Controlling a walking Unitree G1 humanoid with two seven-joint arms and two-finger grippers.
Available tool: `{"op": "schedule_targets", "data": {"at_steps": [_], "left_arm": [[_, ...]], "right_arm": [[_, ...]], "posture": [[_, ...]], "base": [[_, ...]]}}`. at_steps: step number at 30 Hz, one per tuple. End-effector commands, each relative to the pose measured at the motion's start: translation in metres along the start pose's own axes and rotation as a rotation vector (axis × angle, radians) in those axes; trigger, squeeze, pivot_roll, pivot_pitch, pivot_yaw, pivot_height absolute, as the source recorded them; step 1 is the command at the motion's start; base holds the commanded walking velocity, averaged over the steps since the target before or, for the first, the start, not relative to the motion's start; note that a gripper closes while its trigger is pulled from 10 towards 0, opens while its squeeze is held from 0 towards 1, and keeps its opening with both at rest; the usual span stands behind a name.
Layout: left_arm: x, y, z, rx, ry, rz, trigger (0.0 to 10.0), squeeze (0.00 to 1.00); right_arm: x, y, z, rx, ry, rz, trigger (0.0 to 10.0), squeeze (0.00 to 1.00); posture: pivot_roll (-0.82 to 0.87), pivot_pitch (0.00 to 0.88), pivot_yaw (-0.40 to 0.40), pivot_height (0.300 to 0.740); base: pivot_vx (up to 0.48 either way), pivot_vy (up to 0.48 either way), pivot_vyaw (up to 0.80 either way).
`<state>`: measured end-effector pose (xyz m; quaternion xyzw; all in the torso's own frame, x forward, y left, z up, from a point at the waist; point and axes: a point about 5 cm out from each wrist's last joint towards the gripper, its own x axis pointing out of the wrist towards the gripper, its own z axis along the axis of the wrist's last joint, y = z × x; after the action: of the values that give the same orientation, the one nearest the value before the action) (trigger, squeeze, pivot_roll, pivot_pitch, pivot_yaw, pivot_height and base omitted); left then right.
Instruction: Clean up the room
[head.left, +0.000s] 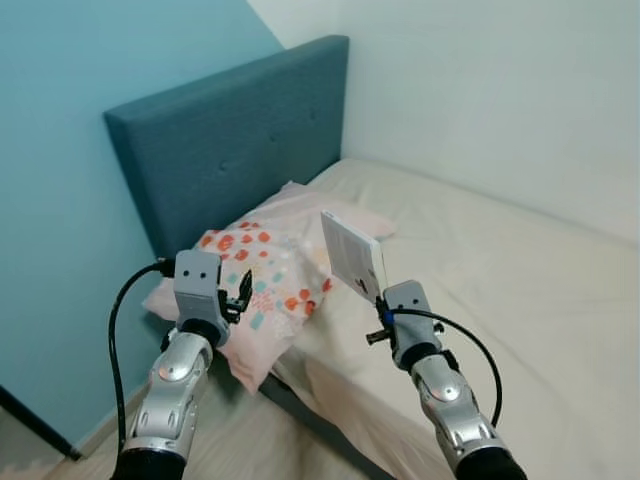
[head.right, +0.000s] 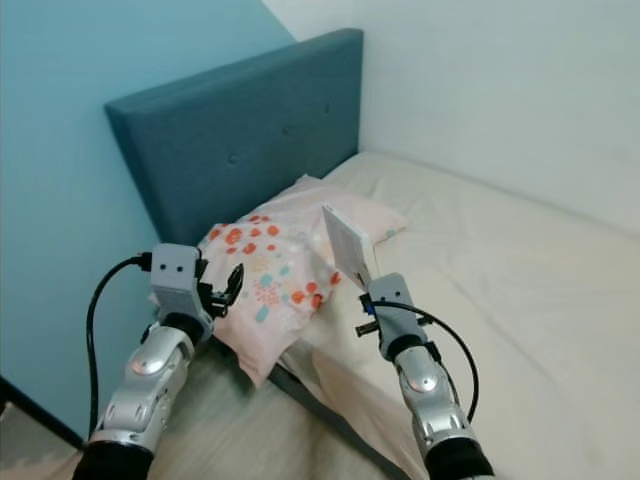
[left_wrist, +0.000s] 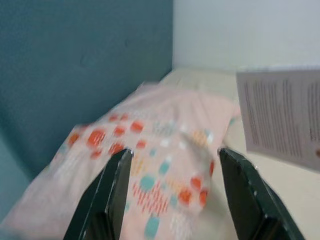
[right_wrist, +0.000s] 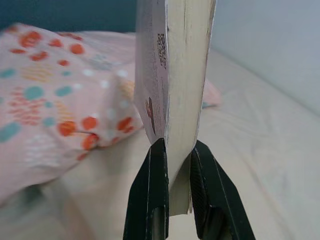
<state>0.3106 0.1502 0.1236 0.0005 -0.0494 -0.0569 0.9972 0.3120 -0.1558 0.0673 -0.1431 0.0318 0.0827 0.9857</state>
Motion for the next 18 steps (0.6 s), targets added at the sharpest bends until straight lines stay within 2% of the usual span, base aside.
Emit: {"op": "schedule_targets", "data": {"at_steps": [1, 8, 14, 18], "left_arm": [[-0.0039, 0.0053, -0.0028, -0.002, 0.007, 0.015, 10.0, 0.0], [-0.0047, 0.0061, -0.0029, -0.004, 0.006, 0.02, 10.0, 0.0], [-0.0055, 0.0079, -0.0014, -0.011, -0.005, 0.038, 10.0, 0.0], [-0.0078, 0.0151, -0.0017, 0.004, 0.0, 0.088, 10.0, 0.0]], "right_arm": [[0.003, 0.0013, 0.01, 0.008, -0.045, -0.006, 10.0, 0.0], [0.0029, 0.0023, 0.0097, 0.007, -0.045, -0.001, 10.0, 0.0], [0.0035, 0.0028, 0.0102, 0.004, -0.046, 0.006, 10.0, 0.0], [0.0036, 0.0041, 0.0102, 0.013, -0.045, 0.012, 10.0, 0.0]], "posture": [[0.09, 0.0, -0.013, 0.739], [0.1, 0.0, -0.018, 0.739], [0.1, 0.0, -0.02, 0.739], [0.11, 0.0, -0.02, 0.739]], "base": [[0.311, 0.0, 0.0], [0.296, 0.0, 0.0], [0.0, 0.0, 0.0], [0.0, 0.0, 0.0]]}}
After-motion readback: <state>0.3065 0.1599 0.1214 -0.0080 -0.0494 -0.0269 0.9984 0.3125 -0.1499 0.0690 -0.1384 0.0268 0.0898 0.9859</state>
